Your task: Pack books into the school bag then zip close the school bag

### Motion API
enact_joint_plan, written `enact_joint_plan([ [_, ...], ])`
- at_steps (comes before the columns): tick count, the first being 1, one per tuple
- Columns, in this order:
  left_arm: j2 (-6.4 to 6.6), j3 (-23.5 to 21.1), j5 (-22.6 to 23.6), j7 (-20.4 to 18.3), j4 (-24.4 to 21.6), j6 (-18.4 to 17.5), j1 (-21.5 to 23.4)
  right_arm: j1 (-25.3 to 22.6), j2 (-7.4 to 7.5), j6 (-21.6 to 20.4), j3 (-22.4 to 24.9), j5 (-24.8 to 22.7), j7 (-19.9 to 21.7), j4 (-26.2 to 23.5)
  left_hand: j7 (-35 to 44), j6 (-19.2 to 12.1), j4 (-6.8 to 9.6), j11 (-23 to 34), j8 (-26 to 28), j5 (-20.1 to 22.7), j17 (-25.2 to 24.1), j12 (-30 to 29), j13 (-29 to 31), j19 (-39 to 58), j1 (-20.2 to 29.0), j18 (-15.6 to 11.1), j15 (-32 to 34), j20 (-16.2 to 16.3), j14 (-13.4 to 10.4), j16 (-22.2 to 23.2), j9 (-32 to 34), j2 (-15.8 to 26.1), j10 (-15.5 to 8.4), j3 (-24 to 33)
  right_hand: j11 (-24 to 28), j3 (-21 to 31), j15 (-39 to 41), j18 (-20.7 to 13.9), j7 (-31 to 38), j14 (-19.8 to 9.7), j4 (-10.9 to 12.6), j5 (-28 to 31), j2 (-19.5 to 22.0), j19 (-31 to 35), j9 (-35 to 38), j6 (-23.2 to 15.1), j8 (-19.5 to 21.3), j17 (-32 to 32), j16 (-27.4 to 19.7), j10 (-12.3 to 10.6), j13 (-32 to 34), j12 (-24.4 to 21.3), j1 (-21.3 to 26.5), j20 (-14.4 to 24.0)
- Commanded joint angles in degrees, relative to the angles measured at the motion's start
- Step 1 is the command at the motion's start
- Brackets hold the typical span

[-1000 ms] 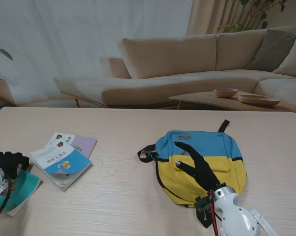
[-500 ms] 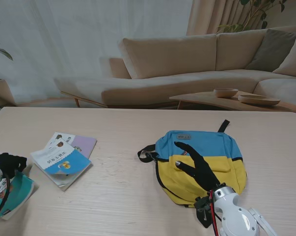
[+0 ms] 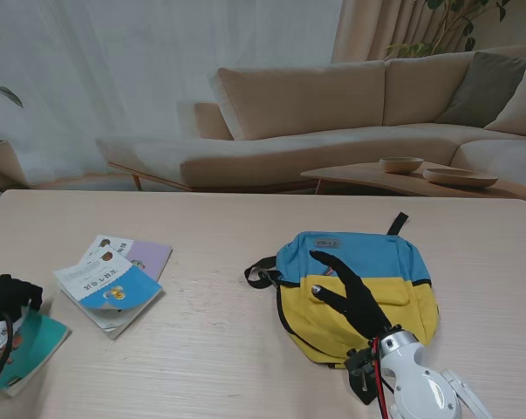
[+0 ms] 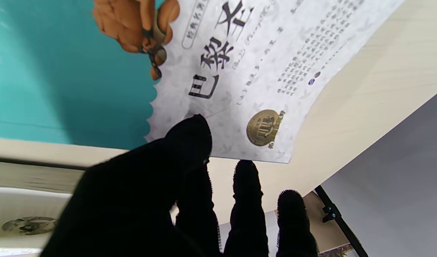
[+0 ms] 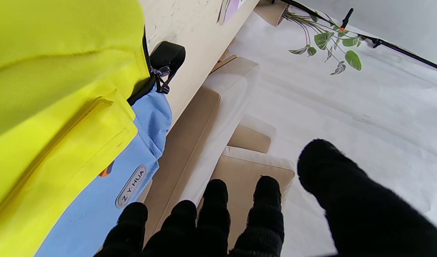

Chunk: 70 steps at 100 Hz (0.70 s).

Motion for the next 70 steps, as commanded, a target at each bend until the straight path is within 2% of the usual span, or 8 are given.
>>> enact_joint_plan([
  [1,-0.34,-0.16,0.06,-1.40,-1.00,0.39,0.60,-0.40,-0.45,-0.39,-0.23,0.06,0.67,-0.02,3.91,1.34,-3.01,9.90,-1.08,4.87,-1.31,5.22,-2.27,-2.54,1.18,2.33,2.59,0.73,2.85,2.22,1.93,2.92,5.80,-4.80,0.43,1.40,-0.13,-1.07,0.68,-1.03,-1.81,-1.20,-0.67,1.56,-0.83,-0.23,-0.72,-0.59,0.48,-1.24,-1.19,0.40,0.84,-0.79],
  [13,-0.46,-0.51,0.66,-0.95,-1.76,0.75,1.27,-0.45,-0.47,-0.75,-0.20,0.18,0.60,0.01,12.26,-1.43,-3.90,13.96,6.38,5.86,-1.14,7.00,-2.88,-1.64,0.25,2.50,4.40,2.24,4.13,4.25,-0.08,2.98,5.14,-3.43,0.46,1.41,-0.11,-1.06,0.68,-1.01,-1.81,-1.19,-0.70,1.62,-0.82,-0.20,-0.72,-0.59,0.48,-1.24,-1.20,0.42,0.82,-0.85],
  [15,-0.50,-0.60,0.69,-0.81,-1.94,0.83,1.46,-0.45,-0.48,-0.81,-0.19,0.20,0.58,0.02,12.80,-1.69,-4.38,14.80,8.97,5.72,-1.15,7.31,-2.96,-1.19,-0.08,2.55,4.71,2.46,4.21,4.64,-0.70,2.88,7.17,-2.73,0.46,1.41,-0.08,-1.06,0.69,-1.07,-1.81,-1.19,-0.69,1.63,-0.82,-0.20,-0.72,-0.59,0.49,-1.23,-1.15,0.42,0.82,-0.86],
  [18,-0.55,-0.75,0.76,-0.69,-2.30,0.96,1.74,-0.45,-0.48,-0.90,-0.19,0.23,0.55,0.03,13.72,-2.18,-4.80,15.85,11.96,5.30,-1.11,7.85,-3.05,-0.81,-0.47,2.61,5.00,2.59,4.20,5.02,-1.25,2.79,7.66,-2.09,0.47,1.40,-0.09,-1.06,0.69,-0.98,-1.81,-1.19,-0.70,1.65,-0.81,-0.20,-0.72,-0.60,0.48,-1.25,-1.19,0.42,0.79,-0.88],
  [31,-0.87,-1.79,1.08,-0.91,-4.65,1.48,3.54,-0.46,-0.51,-1.14,-0.18,0.41,0.47,0.02,15.82,-2.77,-7.12,20.32,21.75,4.99,-1.04,9.37,-3.20,0.81,-2.99,2.78,5.83,2.62,3.90,6.01,-2.23,1.15,6.05,3.29,0.51,1.41,-0.07,-1.06,0.72,-0.95,-1.82,-1.11,-0.70,1.73,-0.82,-0.21,-0.71,-0.59,0.48,-1.19,-1.19,0.44,0.83,-0.94],
  [47,-1.54,-3.82,0.59,0.36,-8.61,2.07,6.92,-0.49,-0.55,-1.34,-0.16,0.63,0.37,-0.10,17.32,-1.49,-8.58,23.01,24.55,4.95,-1.07,10.11,-3.29,1.53,-4.52,3.08,5.37,2.52,3.26,5.77,-3.11,-0.54,4.77,7.56,0.70,1.43,-0.03,-1.03,0.76,-0.97,-1.82,-1.11,-0.72,1.84,-0.78,-0.17,-0.70,-0.60,0.48,-0.95,-1.19,0.53,0.86,-1.02],
  [59,-2.07,-5.94,0.84,1.14,-12.69,1.88,10.13,-0.56,-0.57,-1.60,-0.14,0.71,0.24,-0.25,17.95,-1.37,-9.04,23.78,25.14,5.18,-1.04,10.15,-3.13,1.96,-5.69,3.29,4.96,2.57,2.74,5.39,-3.00,-1.48,4.07,9.56,0.78,1.42,-0.01,-0.98,0.78,-0.92,-1.83,-1.14,-0.74,1.97,-0.83,-0.20,-0.70,-0.58,0.48,-0.93,-1.18,0.57,0.86,-1.06],
  [70,-2.59,-8.06,0.90,2.29,-16.48,1.26,13.04,-0.59,-0.59,-1.98,-0.14,0.82,0.15,-0.34,19.41,-0.63,-8.95,25.20,26.28,6.11,-1.05,10.49,-2.75,2.70,-7.92,3.65,4.88,2.45,2.31,5.13,-2.39,-3.62,3.59,14.24,0.82,1.46,0.02,-0.97,0.80,-0.97,-1.81,-1.10,-0.75,2.09,-0.83,-0.20,-0.69,-0.60,0.49,-0.88,-1.17,0.58,0.83,-1.09],
])
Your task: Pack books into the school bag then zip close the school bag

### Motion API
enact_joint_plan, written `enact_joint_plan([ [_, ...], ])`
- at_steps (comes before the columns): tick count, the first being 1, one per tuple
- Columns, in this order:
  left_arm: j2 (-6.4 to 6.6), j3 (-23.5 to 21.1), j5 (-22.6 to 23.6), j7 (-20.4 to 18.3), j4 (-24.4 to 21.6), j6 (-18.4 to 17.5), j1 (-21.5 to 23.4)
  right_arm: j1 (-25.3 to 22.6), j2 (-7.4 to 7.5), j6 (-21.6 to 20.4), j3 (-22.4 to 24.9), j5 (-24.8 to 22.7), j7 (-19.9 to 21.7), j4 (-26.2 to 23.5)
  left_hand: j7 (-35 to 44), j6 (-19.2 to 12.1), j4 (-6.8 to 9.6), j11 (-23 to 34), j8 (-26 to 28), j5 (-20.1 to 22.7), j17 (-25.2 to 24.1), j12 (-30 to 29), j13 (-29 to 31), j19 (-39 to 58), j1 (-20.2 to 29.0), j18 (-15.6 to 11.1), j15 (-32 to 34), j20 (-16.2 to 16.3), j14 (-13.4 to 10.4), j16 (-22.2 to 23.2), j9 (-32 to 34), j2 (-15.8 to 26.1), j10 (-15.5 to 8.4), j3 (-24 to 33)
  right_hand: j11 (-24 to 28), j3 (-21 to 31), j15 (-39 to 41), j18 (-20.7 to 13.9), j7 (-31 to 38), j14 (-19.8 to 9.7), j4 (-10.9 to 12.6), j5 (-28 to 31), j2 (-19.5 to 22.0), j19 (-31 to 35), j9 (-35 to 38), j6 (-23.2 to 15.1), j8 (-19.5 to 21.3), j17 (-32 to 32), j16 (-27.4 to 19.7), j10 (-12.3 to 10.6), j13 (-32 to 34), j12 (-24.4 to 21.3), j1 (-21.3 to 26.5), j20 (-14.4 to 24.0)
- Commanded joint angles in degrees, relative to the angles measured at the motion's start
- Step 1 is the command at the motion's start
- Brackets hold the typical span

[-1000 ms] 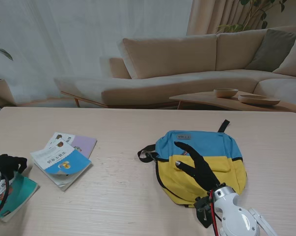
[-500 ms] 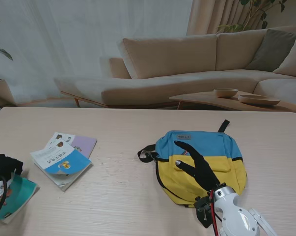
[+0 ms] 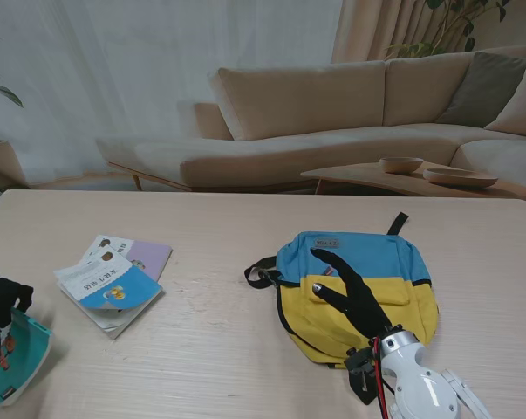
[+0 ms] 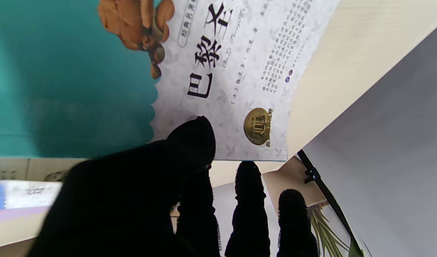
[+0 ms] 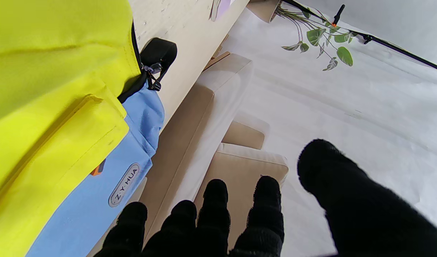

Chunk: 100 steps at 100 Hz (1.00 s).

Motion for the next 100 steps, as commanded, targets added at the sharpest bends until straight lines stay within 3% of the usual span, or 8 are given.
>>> enact_joint_plan([
  [1,-0.44,-1.01,-0.10,0.05,-2.43,-0.49,1.78,-0.51,-0.49,-0.52,-0.20,0.03,0.66,-0.35,11.78,0.98,-3.88,9.91,6.02,4.76,-0.98,4.01,-1.15,1.94,-4.67,2.99,0.73,0.93,0.37,0.19,3.09,0.04,2.78,2.21,0.80,1.47,0.01,-1.25,0.75,-1.01,-1.81,-1.14,-0.73,1.55,-0.83,-0.18,-0.70,-0.59,0.49,-0.87,-1.15,0.56,0.84,-0.56],
  [11,-0.91,-2.93,-0.60,0.73,-6.15,-1.38,4.46,-0.68,-0.50,-0.71,-0.06,0.25,0.66,-0.60,13.57,1.91,-3.18,11.00,7.27,6.00,-1.08,4.25,-0.83,2.45,-7.28,3.36,0.65,0.77,0.15,0.10,4.04,-2.69,2.07,7.62,0.87,1.44,0.02,-1.25,0.77,-0.95,-1.83,-1.13,-0.73,1.65,-0.83,-0.20,-0.70,-0.62,0.48,-0.86,-1.16,0.59,0.81,-0.60],
  [25,-1.66,-5.63,-1.78,1.63,-11.96,-2.63,8.55,-1.17,-0.52,-1.17,0.41,0.78,0.70,-1.32,15.87,2.98,-0.85,11.98,8.81,6.97,-1.08,4.90,-0.57,2.60,-9.55,3.68,-0.27,0.47,-0.84,-0.60,4.26,-4.93,1.00,12.80,0.93,1.48,0.06,-1.16,0.78,-0.83,-1.82,-1.09,-0.76,1.81,-0.85,-0.18,-0.71,-0.62,0.49,-0.87,-1.15,0.61,0.82,-0.65],
  [41,-2.59,-8.45,-3.80,2.62,-18.42,-3.35,13.00,-2.72,-0.42,-1.17,1.87,1.65,1.33,-3.62,17.17,3.75,1.46,12.69,9.77,8.03,-1.11,5.22,-0.17,3.12,-10.51,4.17,-0.47,0.42,-0.86,-0.86,4.82,-6.20,1.03,15.90,1.01,1.51,0.12,-1.12,0.79,-0.79,-1.83,-0.99,-0.85,2.01,-0.83,-0.21,-0.73,-0.62,0.49,-0.81,-1.12,0.64,0.82,-0.71],
  [61,-3.61,-10.33,-7.77,3.06,-25.96,-3.00,16.53,-2.88,-0.46,-1.15,2.03,2.41,1.42,-4.05,17.18,4.41,3.00,12.95,10.30,8.61,-1.12,5.41,0.38,3.64,-10.99,4.59,-0.39,0.45,-0.39,-0.81,5.33,-6.48,1.61,17.18,1.13,1.52,0.22,-1.03,0.91,-0.82,-1.84,-0.74,-0.85,2.32,-0.83,-0.10,-0.70,-0.68,0.49,-0.88,-1.11,0.69,0.85,-0.83],
  [81,-3.92,-8.75,-11.68,1.53,-31.02,-1.00,15.95,-2.67,-0.52,-0.85,1.91,2.54,1.26,-4.41,16.92,5.10,4.05,12.95,10.84,8.65,-1.04,5.63,0.34,4.87,-10.81,4.75,0.00,0.79,0.59,-0.46,5.31,-6.24,2.62,17.35,1.49,1.59,0.52,-0.89,1.21,-0.65,-1.84,-0.59,-0.96,2.82,-0.64,0.26,-0.56,-0.54,0.57,-0.72,-0.86,0.84,0.94,-0.93],
  [100,-3.66,-1.81,-13.59,-0.95,-32.92,4.79,10.77,-2.21,-0.62,-0.28,1.19,1.86,0.56,-4.94,16.55,6.12,4.63,13.03,11.09,8.77,-1.08,5.74,0.45,5.94,-10.29,5.16,0.41,0.83,1.85,-0.23,5.47,-6.21,3.62,17.18,3.25,4.53,2.14,-0.56,1.92,-0.38,-0.09,-0.45,-2.18,5.57,-0.76,0.64,-0.41,-0.71,1.01,-0.50,-0.62,1.60,2.14,-1.31],
])
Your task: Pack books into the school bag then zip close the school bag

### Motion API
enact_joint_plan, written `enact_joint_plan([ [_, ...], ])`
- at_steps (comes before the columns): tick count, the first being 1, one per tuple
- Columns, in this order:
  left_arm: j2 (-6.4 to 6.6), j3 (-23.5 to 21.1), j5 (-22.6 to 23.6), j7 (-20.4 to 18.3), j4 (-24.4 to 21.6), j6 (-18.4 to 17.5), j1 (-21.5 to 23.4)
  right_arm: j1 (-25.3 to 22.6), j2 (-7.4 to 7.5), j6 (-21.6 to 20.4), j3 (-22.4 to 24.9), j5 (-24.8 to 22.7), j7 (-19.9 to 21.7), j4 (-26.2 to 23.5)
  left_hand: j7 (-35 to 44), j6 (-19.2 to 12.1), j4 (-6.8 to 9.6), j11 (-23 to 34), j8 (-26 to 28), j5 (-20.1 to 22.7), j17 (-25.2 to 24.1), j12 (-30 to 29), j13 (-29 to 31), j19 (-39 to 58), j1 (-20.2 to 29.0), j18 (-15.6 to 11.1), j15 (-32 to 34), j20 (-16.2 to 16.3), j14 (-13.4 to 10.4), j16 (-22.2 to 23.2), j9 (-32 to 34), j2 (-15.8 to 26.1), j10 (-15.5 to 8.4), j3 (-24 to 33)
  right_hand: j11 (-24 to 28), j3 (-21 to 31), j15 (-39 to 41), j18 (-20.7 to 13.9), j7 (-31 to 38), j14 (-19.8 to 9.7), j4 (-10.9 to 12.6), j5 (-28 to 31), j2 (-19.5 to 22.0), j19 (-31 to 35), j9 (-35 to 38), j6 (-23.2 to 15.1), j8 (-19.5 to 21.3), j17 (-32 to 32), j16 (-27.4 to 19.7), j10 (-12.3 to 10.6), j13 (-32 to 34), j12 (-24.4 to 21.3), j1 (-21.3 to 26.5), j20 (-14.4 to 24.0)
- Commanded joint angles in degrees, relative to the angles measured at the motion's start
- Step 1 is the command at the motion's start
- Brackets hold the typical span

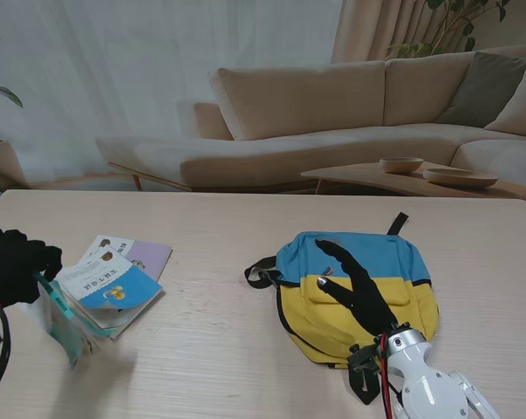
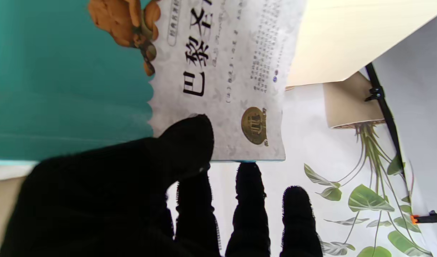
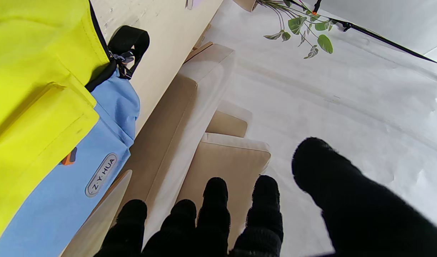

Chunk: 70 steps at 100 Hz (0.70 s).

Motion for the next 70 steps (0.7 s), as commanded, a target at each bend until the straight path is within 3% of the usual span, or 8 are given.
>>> enact_joint_plan([
  [1,-0.15,2.31,-0.45,-0.95,-1.67,0.60,-2.47,-0.05,-0.50,0.23,-0.65,-0.48,0.66,-0.73,10.06,5.72,1.76,6.51,5.59,5.76,-1.06,2.14,0.32,1.79,-3.72,2.37,0.45,0.82,1.89,0.37,4.56,2.05,5.16,4.00,1.20,2.27,1.45,-0.83,1.04,-0.62,0.21,-0.46,-1.42,2.49,-0.73,-0.17,-0.41,-0.61,0.71,-0.46,-0.60,0.51,1.07,-1.13],
  [9,-0.02,6.06,-1.04,-1.48,-1.40,3.45,-5.52,0.08,-0.47,0.48,-1.10,-0.90,0.61,-1.00,9.95,6.22,1.84,6.58,5.60,5.80,-1.07,2.14,0.11,2.13,-3.38,2.38,0.60,0.77,2.32,0.45,4.59,1.97,5.71,3.93,1.49,3.03,2.25,-0.67,1.42,-0.38,1.95,-0.53,-1.84,6.06,-0.72,-0.04,-0.59,-1.26,0.69,-0.51,-0.45,0.52,1.54,-2.56],
  [22,0.31,11.38,-0.93,-3.50,-0.94,7.08,-10.10,0.38,-0.36,0.94,-1.77,-0.99,1.02,-1.36,9.84,6.66,1.88,6.71,5.59,5.68,-1.08,2.16,-0.02,2.42,-3.22,2.43,0.80,0.68,2.55,0.54,4.57,2.23,5.97,3.76,1.85,3.83,3.79,-0.26,1.67,0.16,2.37,-0.46,-2.63,8.93,-0.42,0.28,-0.62,-1.09,1.52,-0.16,-0.07,0.67,1.46,-3.36],
  [50,0.55,23.92,-0.47,-5.88,0.96,16.74,-20.75,1.81,-0.35,2.79,-4.88,-1.68,0.86,-1.87,9.67,7.96,2.08,7.22,5.32,5.40,-1.26,2.00,-0.84,2.75,-2.31,2.70,1.41,0.36,3.58,0.91,4.18,2.42,7.31,3.23,4.73,2.26,10.76,1.28,2.79,2.92,-1.12,-0.21,-4.23,21.22,0.93,2.88,-0.01,-1.89,5.44,1.93,0.58,1.95,0.02,-5.44],
  [70,0.58,32.04,1.49,-7.91,2.09,22.51,-26.42,3.08,-0.61,3.71,-7.88,-3.36,-0.82,-1.46,9.60,8.20,2.09,7.40,5.12,5.07,-1.28,1.77,-1.17,2.58,-2.04,2.65,1.54,0.13,3.84,1.04,3.96,2.69,7.76,2.87,8.98,2.88,13.93,3.20,4.76,4.93,-2.50,-0.06,-7.38,29.75,0.60,5.74,2.06,-2.02,7.15,3.74,2.10,3.68,-1.18,-3.40],
])
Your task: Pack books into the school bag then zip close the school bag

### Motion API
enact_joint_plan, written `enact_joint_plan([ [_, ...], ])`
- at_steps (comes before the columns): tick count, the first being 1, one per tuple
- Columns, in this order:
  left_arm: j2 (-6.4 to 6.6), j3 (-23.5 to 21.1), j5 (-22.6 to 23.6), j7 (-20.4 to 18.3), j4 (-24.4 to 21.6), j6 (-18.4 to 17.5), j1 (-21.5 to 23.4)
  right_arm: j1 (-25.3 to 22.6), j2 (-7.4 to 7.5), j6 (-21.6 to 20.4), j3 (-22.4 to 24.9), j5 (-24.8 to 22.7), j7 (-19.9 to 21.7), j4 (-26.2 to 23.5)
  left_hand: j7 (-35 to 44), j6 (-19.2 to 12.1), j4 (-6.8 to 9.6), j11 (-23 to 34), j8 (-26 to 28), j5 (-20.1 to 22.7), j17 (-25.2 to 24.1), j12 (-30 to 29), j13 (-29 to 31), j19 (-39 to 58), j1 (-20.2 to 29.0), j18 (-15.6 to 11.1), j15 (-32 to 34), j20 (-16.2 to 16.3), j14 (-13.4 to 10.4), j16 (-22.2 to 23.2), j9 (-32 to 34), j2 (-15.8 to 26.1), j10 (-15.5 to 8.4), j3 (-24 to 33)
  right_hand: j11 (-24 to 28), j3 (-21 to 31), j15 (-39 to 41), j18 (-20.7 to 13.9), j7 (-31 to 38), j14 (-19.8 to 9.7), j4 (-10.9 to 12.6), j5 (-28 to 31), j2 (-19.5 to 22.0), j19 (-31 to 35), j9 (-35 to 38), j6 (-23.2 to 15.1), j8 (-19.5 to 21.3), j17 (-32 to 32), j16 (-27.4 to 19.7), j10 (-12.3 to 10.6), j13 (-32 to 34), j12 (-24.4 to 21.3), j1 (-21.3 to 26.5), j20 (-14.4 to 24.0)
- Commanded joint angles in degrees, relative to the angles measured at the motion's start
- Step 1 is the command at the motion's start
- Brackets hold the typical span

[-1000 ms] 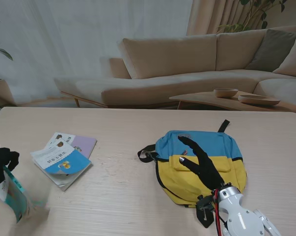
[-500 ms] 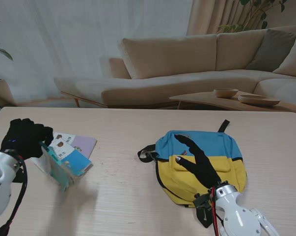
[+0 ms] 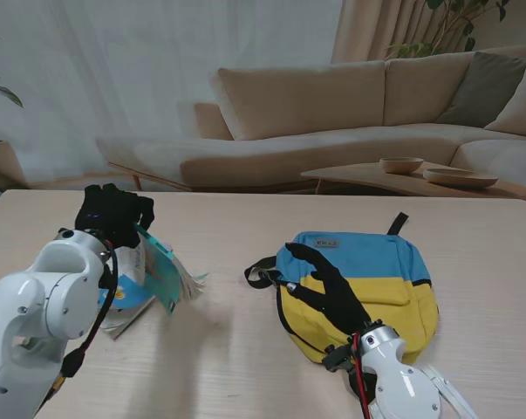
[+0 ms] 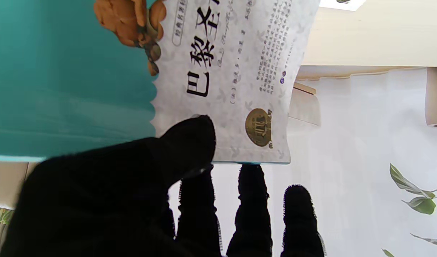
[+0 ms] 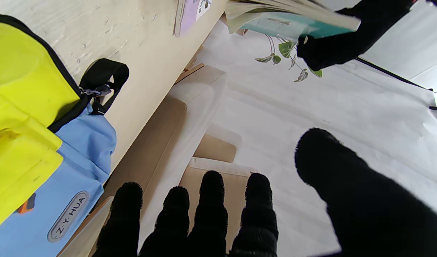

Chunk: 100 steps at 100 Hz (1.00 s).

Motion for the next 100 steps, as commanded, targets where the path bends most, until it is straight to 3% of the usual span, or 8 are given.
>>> enact_joint_plan([
  [1,-0.76,1.44,-0.53,-0.93,-0.47,0.87,-1.17,-0.02,-0.75,0.12,-1.09,-0.77,0.26,-0.14,9.62,6.09,0.88,7.35,5.01,5.06,-1.28,1.69,-1.17,1.13,-2.17,1.92,1.58,0.13,2.26,1.05,3.90,2.86,5.67,2.71,1.82,0.24,1.20,-0.34,1.24,0.14,-2.18,-0.07,-1.96,2.70,0.01,1.38,1.32,-0.60,0.89,1.32,2.36,1.24,-1.22,0.80],
  [29,-0.69,9.58,-0.42,-3.07,1.51,6.34,-7.38,1.07,-1.07,1.79,-5.14,-2.37,-1.59,-0.28,9.40,6.04,0.58,7.24,4.77,4.57,-1.23,1.29,-1.34,1.10,-1.56,1.61,1.48,0.07,2.23,1.04,3.51,3.54,5.75,1.51,2.51,0.66,0.87,-0.74,1.24,-0.49,-2.62,-1.88,-3.05,2.81,-2.02,2.68,2.31,-1.29,0.87,1.05,0.74,1.34,-1.18,0.65],
  [53,-0.59,13.78,-2.45,-3.36,3.82,7.98,-11.58,2.95,-1.57,4.42,-9.32,-6.31,-4.52,0.14,9.41,6.20,0.64,7.40,4.71,4.59,-1.20,1.22,-1.39,1.32,-1.49,1.48,1.60,0.24,2.26,1.12,3.58,3.57,5.80,1.40,-7.83,-7.02,-3.46,-0.53,-7.78,-0.78,-3.84,-3.45,-3.99,-0.95,-2.08,6.07,1.67,-1.11,-1.58,1.43,-0.34,-3.12,0.69,-2.10],
  [58,-0.56,14.55,-3.10,-3.48,4.25,8.30,-12.40,3.54,-1.70,5.23,-10.26,-7.09,-5.13,0.38,9.42,6.32,0.69,7.45,4.72,4.53,-1.23,1.24,-1.48,1.37,-1.34,1.48,1.61,0.30,2.39,1.14,3.50,3.58,5.99,1.39,-9.44,-9.96,-4.49,-0.45,-13.38,-0.85,-3.58,-2.77,-4.45,-1.53,-2.03,6.65,8.03,-1.14,-2.18,1.60,-0.37,-3.41,1.17,-2.87],
  [64,-0.53,15.40,-3.55,-3.65,4.61,8.42,-13.24,4.25,-1.96,6.11,-11.38,-7.56,-6.05,0.71,9.44,6.37,0.69,7.48,4.70,4.58,-1.25,1.19,-1.45,1.39,-1.39,1.48,1.67,0.36,2.45,1.18,3.50,3.61,5.96,1.31,-10.24,-12.37,-5.16,-0.53,-16.97,-0.94,-4.34,-3.02,-4.88,-2.02,-2.08,7.34,8.45,-1.14,-2.53,1.76,-0.39,-3.82,1.49,-3.19],
  [68,-0.51,15.87,-3.76,-3.77,4.80,8.36,-13.71,4.68,-2.14,6.59,-12.05,-7.76,-6.63,0.94,9.42,6.23,0.72,7.50,4.68,4.54,-1.26,1.14,-1.45,1.40,-1.46,1.49,1.67,0.38,2.45,1.18,3.59,3.60,5.86,1.32,-10.36,-13.62,-5.20,-0.66,-24.08,-0.92,-3.87,-1.38,-5.33,-2.06,-2.17,7.73,15.50,-1.19,-2.47,1.82,-0.44,-3.83,1.68,-3.31],
  [89,-0.51,17.95,-4.84,-3.57,5.80,7.62,-15.44,6.60,-3.06,8.52,-14.86,-8.46,-9.41,1.91,9.37,6.15,0.70,7.45,4.65,4.53,-1.23,1.08,-1.47,1.49,-1.46,1.43,1.62,0.53,2.39,1.16,3.48,3.71,5.88,1.13,-8.60,-15.73,-3.65,-0.68,-20.29,-0.65,-3.98,-1.37,-6.22,-2.27,-1.99,8.59,21.04,-1.11,-1.71,2.43,-0.19,-3.07,2.05,-3.43],
  [100,-0.51,19.10,-5.44,-3.50,6.47,7.80,-16.39,7.35,-3.29,9.29,-15.99,-8.71,-9.91,1.79,9.32,6.21,0.73,7.50,4.64,4.44,-1.28,1.14,-1.45,1.50,-1.31,1.46,1.61,0.59,2.40,1.15,3.51,3.82,5.90,1.09,-6.01,-15.87,-2.00,-0.45,-17.42,-0.52,-3.90,-1.46,-6.31,-1.55,-1.94,9.20,19.88,-1.13,-0.82,2.86,-0.06,-1.95,1.69,-3.06],
])
